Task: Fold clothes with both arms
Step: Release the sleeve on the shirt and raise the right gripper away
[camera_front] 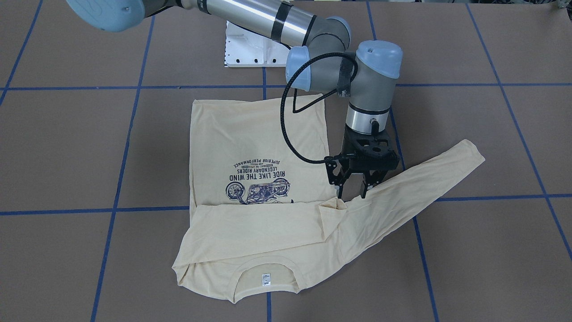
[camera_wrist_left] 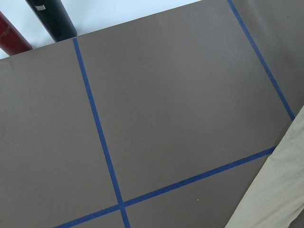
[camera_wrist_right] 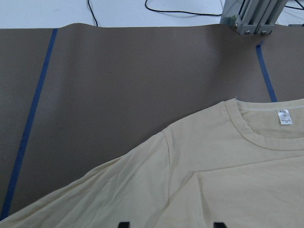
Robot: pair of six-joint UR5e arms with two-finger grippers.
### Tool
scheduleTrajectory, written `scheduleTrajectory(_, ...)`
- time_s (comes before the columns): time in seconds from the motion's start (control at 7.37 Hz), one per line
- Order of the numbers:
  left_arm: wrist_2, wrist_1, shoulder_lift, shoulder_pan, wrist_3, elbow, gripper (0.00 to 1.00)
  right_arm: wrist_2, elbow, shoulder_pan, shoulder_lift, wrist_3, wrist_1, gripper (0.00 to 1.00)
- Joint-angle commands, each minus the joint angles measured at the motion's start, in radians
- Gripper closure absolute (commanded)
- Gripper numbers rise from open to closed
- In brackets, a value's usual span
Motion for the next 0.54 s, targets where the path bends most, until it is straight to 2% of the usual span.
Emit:
scheduleTrajectory(0.0,0.000,0.000,0.004,0.000,0.001,-0.002,0.00,0.049,0.000,0.010,0.016,0.003,0.000,0.08)
scheduleTrajectory(0.27,0.002,-0.002,0.001,0.037,0.002,-0.020,0.00,0.225,0.031,0.087,0.001,-0.018,-0.035,0.03)
scheduleTrajectory(0.41,0.003,-0.003,0.001,0.093,0.001,-0.035,0.00,0.267,0.186,0.122,-0.063,-0.079,-0.183,0.02)
